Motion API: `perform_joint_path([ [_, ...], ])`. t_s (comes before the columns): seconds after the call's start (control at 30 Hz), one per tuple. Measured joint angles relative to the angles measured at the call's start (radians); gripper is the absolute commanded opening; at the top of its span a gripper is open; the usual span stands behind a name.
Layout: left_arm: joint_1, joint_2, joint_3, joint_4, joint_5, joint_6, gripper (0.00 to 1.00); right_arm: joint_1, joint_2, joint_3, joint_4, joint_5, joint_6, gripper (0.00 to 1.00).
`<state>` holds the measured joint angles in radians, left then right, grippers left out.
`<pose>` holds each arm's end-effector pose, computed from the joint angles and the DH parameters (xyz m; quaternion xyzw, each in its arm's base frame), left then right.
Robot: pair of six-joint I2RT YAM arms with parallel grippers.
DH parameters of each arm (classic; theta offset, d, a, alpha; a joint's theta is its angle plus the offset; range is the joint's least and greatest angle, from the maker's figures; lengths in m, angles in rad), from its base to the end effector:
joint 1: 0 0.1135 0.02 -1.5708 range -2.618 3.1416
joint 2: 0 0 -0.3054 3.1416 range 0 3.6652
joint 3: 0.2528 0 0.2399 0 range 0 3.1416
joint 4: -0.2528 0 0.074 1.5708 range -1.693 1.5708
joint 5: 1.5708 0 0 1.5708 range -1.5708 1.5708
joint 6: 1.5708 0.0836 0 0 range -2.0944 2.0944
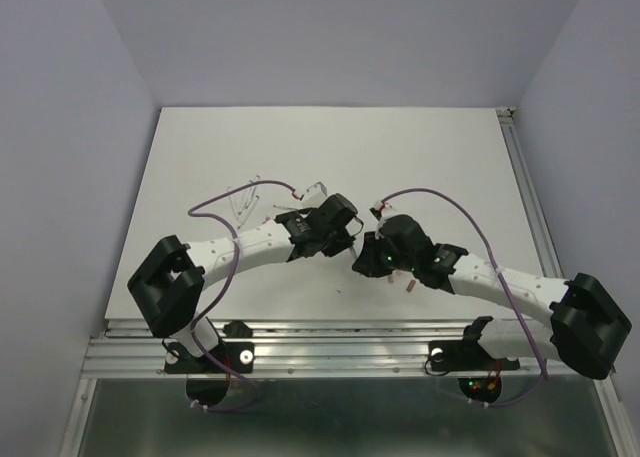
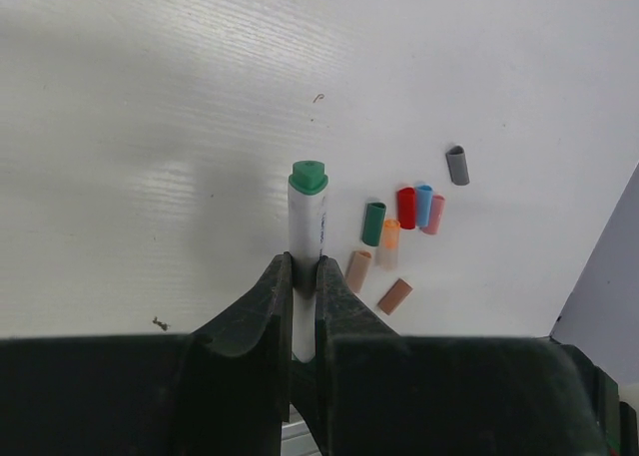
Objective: Open the pen caps
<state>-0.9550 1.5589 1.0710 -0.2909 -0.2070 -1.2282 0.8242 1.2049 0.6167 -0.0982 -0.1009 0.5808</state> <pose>0.2223 -0.2844 0.2535 -0.1644 0.9037 -0.2965 0.2615 0.1696 0.1957 0.2201 -0.1310 0.8934 0.3109 0.2967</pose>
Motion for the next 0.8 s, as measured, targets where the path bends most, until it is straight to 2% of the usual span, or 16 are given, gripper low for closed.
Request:
perform_joint_path([
  [0.17, -0.016, 0.029, 0.077, -0.098, -0.056, -0.003, 0.0, -0.012, -0.012, 0.004, -0.017, -0.042, 0.009, 0.01],
  [0.37, -0.005, 0.042, 0.178, -0.19, -0.063, -0.011, 0.0, -0.039, -0.133, -0.008, -0.039, -0.098, 0.042, 0.01],
  [0.57, 0.192, 0.042, 0.189, -0.146, -0.254, 0.019, 0.0, -0.003, -0.331, -0.093, -0.177, -0.333, 0.074, 0.01],
  [0.67, 0.253, 0.037, 0.19, -0.148, -0.303, 0.038, 0.0, -0.004, -0.372, -0.108, -0.234, -0.347, 0.08, 0.01],
  [0.8, 0.261, 0.006, 0.188, -0.146, -0.317, 0.071, 0.0, -0.005, -0.37, -0.107, -0.308, -0.261, 0.082, 0.01],
])
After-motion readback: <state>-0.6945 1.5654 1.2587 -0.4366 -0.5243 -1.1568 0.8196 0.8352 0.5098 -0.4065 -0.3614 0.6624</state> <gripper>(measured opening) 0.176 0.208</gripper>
